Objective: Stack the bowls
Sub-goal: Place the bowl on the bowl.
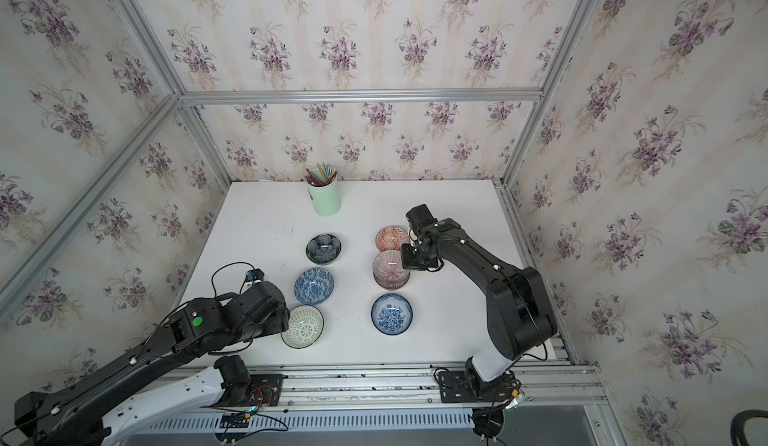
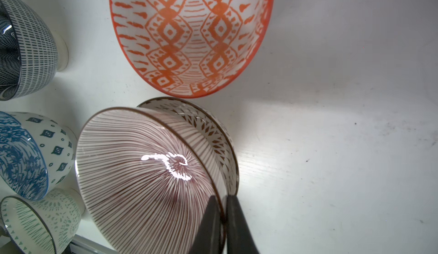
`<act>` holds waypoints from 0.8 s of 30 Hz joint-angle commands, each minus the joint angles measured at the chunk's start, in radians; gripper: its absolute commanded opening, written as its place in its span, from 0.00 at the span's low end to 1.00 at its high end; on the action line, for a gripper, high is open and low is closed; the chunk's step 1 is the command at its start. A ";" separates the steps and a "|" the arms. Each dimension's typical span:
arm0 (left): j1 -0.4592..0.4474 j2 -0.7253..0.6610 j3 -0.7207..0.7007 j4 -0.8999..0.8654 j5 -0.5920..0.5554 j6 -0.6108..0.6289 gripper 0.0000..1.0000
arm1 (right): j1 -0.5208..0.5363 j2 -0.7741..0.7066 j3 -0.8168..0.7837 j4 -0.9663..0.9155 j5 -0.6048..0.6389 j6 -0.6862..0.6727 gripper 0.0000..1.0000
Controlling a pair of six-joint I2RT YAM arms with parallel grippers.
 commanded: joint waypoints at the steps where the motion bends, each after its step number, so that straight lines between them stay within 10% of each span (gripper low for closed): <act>1: 0.000 -0.003 -0.006 0.014 -0.001 -0.012 0.73 | 0.001 0.004 -0.007 0.038 -0.020 0.003 0.00; 24: 0.001 -0.003 -0.028 0.025 0.010 -0.015 0.72 | 0.001 0.013 -0.064 0.106 -0.044 0.006 0.00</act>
